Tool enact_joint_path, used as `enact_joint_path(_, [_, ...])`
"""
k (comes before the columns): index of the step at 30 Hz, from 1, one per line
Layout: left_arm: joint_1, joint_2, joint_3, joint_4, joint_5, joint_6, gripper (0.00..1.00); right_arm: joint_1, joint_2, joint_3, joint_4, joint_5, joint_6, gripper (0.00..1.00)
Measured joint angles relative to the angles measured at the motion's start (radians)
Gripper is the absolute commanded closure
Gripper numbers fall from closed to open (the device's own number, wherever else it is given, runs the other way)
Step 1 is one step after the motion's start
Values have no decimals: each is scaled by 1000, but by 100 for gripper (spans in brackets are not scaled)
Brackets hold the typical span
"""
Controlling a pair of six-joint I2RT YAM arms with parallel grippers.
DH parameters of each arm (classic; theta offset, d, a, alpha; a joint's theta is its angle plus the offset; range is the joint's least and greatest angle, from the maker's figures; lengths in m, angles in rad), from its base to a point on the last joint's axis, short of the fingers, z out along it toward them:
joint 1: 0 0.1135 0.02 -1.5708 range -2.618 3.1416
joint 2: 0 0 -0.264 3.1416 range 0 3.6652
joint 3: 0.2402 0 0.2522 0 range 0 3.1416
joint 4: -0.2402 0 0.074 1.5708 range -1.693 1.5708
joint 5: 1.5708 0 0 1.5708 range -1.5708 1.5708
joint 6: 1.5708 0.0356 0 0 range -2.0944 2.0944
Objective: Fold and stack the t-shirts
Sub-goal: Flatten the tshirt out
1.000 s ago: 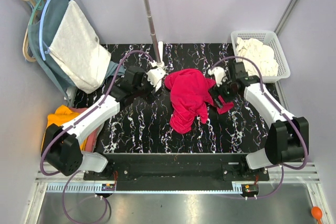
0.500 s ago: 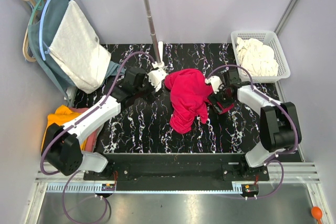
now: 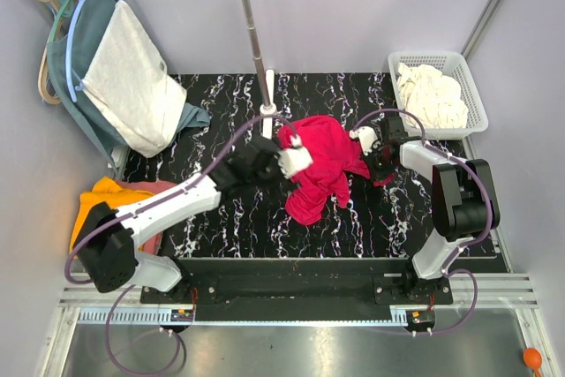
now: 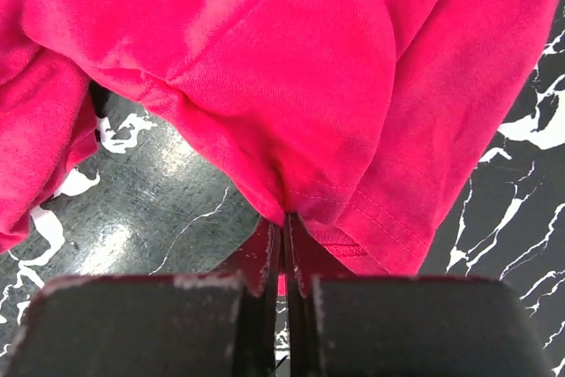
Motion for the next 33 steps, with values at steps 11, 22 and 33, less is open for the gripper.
enact_joint_path(11, [-249,261,78,-55,56,0,4,-3,-30,0,-7,39,12,100])
enact_joint_path(22, [-348,360,150,-67,57,2,8,-8,-72,0,-21,71,9,100])
enact_joint_path(33, [-364,491,342,-42,53,84,14,-47,-42,31,-23,96,7,100])
